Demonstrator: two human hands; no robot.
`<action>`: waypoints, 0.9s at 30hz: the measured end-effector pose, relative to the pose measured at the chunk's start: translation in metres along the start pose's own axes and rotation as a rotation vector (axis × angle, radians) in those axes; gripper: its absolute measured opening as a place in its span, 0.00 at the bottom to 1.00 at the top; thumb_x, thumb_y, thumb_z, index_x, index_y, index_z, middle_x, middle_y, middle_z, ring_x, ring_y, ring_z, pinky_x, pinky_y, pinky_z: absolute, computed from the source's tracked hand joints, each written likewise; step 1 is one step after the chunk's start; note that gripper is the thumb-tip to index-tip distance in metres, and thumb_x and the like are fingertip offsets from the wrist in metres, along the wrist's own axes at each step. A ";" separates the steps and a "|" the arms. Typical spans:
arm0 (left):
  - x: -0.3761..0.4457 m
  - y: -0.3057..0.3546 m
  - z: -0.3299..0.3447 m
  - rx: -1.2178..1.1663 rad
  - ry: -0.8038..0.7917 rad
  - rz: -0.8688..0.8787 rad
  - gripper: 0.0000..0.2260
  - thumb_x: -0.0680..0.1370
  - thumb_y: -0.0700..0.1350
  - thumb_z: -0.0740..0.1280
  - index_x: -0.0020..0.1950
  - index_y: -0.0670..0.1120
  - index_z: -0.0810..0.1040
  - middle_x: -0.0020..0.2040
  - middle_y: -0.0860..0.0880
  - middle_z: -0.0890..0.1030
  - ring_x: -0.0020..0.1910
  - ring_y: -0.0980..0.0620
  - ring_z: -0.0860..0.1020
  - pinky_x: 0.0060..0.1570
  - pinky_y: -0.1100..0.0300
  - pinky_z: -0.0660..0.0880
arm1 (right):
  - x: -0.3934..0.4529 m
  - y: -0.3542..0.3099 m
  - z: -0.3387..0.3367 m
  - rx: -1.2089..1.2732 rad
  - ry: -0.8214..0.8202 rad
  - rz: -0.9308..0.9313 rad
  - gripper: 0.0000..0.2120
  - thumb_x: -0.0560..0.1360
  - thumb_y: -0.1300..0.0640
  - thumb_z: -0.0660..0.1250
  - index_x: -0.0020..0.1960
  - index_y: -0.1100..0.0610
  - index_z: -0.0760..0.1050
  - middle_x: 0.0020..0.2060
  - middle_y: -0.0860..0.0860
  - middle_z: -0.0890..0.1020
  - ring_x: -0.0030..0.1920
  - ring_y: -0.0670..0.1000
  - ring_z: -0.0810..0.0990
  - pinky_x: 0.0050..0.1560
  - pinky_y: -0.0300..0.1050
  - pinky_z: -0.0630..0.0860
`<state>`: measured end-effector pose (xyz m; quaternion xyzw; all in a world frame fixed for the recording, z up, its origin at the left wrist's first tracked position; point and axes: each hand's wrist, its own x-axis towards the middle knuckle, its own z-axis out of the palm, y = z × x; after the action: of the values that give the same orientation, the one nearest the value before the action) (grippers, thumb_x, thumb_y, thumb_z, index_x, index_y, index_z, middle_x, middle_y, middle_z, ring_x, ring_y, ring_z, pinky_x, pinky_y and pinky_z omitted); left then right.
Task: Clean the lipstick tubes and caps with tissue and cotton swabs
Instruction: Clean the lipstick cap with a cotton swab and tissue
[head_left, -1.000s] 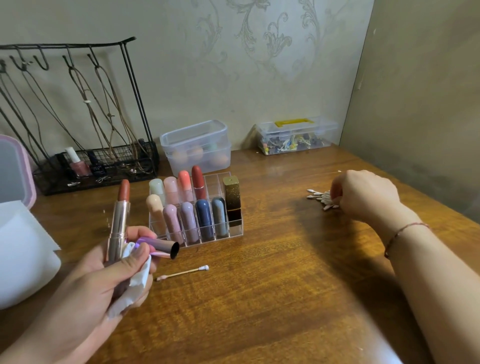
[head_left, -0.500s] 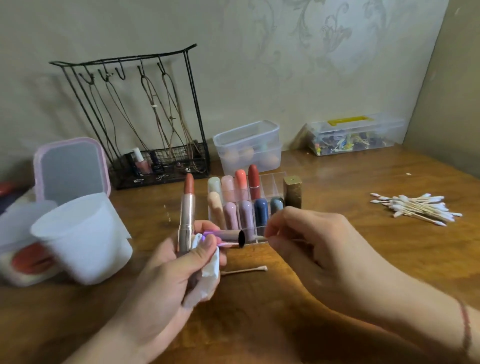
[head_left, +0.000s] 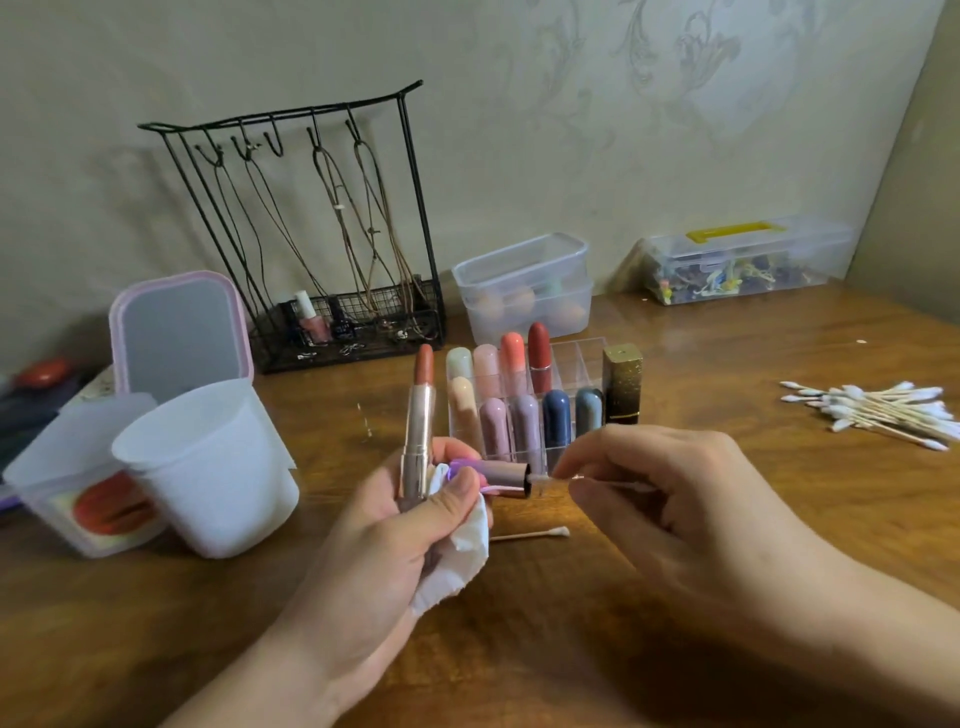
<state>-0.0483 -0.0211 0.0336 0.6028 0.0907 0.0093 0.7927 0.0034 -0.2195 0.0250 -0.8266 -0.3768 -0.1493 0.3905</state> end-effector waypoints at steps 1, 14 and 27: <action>-0.001 0.000 0.000 0.006 -0.001 -0.011 0.14 0.69 0.43 0.69 0.53 0.41 0.78 0.37 0.42 0.72 0.25 0.54 0.72 0.23 0.65 0.71 | 0.000 0.000 0.002 -0.015 -0.020 0.011 0.06 0.76 0.56 0.71 0.48 0.45 0.79 0.37 0.39 0.80 0.39 0.41 0.80 0.34 0.31 0.73; 0.003 -0.002 -0.006 0.132 0.046 0.060 0.15 0.68 0.47 0.70 0.53 0.47 0.79 0.33 0.50 0.76 0.29 0.58 0.76 0.30 0.68 0.74 | -0.003 -0.001 0.005 -0.277 -0.140 0.018 0.13 0.82 0.48 0.56 0.58 0.44 0.78 0.48 0.40 0.80 0.45 0.44 0.80 0.43 0.45 0.79; 0.004 -0.005 -0.010 0.260 0.067 0.080 0.13 0.64 0.51 0.72 0.48 0.54 0.82 0.46 0.48 0.82 0.54 0.46 0.78 0.63 0.43 0.72 | -0.003 -0.004 -0.001 -0.154 -0.270 -0.080 0.09 0.80 0.53 0.62 0.48 0.52 0.81 0.34 0.44 0.81 0.33 0.45 0.78 0.33 0.43 0.75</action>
<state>-0.0462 -0.0125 0.0263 0.7028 0.0937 0.0492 0.7035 -0.0014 -0.2198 0.0262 -0.8510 -0.4459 -0.0804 0.2655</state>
